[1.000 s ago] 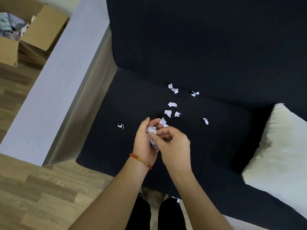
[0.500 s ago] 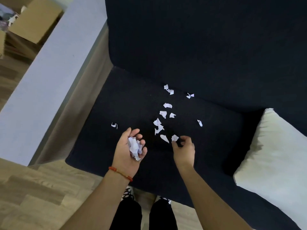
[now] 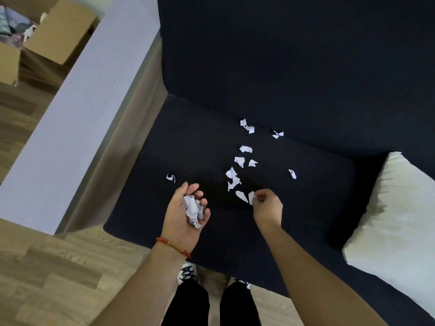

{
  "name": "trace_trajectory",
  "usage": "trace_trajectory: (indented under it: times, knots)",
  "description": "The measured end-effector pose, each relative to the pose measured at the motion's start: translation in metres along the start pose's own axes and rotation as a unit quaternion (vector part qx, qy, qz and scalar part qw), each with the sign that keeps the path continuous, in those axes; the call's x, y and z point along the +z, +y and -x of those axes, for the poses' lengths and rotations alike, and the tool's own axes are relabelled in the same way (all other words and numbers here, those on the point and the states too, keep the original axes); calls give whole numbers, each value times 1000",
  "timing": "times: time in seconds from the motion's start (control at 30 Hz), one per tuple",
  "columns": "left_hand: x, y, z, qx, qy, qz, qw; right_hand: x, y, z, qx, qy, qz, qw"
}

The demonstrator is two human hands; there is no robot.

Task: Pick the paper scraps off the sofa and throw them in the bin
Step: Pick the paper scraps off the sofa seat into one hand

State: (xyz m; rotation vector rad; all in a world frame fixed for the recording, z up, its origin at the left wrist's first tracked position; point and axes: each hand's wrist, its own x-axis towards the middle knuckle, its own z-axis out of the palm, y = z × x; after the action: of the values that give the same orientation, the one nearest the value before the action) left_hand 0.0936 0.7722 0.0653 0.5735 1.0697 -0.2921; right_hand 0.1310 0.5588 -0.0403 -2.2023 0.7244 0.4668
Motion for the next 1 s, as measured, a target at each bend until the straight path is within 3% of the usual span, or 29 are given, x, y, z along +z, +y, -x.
trace_trajectory:
  times: [0.27, 0.33, 0.5, 0.73, 0.9, 1.0]
  knots:
    - [5, 1, -1, 2, 0, 8, 1000, -13, -7, 14, -4, 46, -115, 992]
    - [6, 0, -1, 0, 1, 8, 1000, -10, -10, 18, -24, 16, -133, 991]
    - [7, -1, 0, -7, 2, 6, 1000, 10, -14, 22, -27, -74, -59, 995]
    - [3, 0, -2, -2, 4, 3, 1000, 21, -16, 22, -11, -19, -24, 999]
    - [4, -2, -3, -10, 10, 6, 1000, 25, -22, 19, -1, -35, 50, 998]
    - [4, -3, -2, -11, 10, 5, 1000, 30, -22, 16, -2, -45, 38, 998]
